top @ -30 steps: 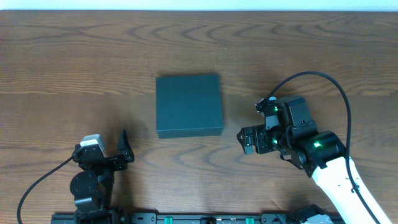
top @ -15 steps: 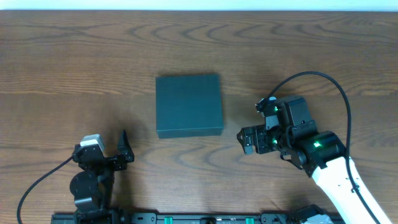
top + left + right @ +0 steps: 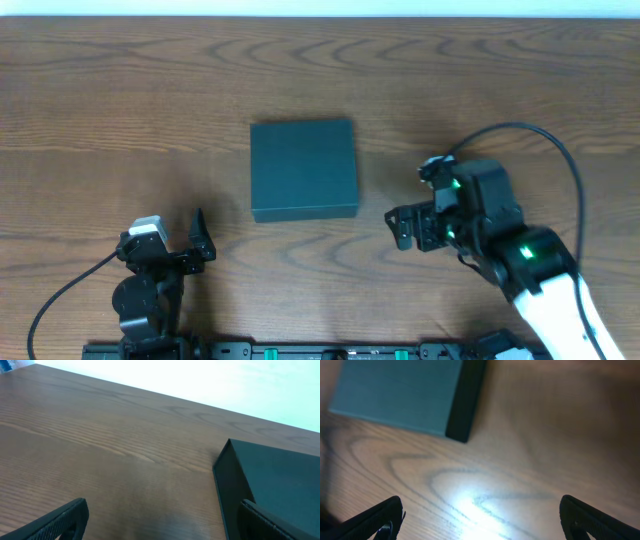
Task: Pack container
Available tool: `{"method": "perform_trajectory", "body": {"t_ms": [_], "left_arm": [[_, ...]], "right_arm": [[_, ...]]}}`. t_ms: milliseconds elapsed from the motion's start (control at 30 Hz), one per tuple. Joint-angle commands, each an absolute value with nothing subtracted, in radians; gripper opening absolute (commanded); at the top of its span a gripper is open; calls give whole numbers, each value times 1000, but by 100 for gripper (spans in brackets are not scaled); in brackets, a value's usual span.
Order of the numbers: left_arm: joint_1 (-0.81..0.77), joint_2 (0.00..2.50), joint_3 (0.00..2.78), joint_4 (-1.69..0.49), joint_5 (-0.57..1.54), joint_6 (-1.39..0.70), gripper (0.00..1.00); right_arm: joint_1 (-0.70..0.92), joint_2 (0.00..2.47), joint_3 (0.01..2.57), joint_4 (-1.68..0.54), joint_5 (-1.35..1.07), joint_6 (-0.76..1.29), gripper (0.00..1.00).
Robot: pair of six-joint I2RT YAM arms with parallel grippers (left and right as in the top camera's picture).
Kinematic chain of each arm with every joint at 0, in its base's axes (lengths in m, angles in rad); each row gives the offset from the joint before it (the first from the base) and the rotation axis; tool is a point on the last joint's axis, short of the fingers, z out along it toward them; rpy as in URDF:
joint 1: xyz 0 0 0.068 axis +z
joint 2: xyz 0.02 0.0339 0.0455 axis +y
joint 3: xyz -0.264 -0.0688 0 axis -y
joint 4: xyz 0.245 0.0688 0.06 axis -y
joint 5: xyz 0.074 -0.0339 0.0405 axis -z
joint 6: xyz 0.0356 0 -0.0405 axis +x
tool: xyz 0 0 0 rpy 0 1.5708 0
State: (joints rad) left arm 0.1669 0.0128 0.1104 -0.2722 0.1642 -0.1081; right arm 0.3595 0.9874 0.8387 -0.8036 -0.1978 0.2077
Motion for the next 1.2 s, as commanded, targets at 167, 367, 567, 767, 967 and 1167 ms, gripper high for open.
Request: {"method": "perform_trajectory", "body": {"t_ms": [167,367,567,767,967,1167], "left_arm": [[162,4,85,-275,154,-105,95],[162,4,85,-275,154,-105,95],[162,4,85,-275,154,-105,95],[162,4,85,-275,154,-105,95],[162,4,85,-275,154,-105,95],[162,4,85,-275,154,-105,95]], "right_arm": [[365,641,659,-754,-22,186,99],[334,402,454,-658,34,186,99],[284,223,324,-632,34,186,99],[253,119,254,-632,34,186,99],[248,39,195,-633,33,186,99],[247,5,154,-644,23,186,99]]}}
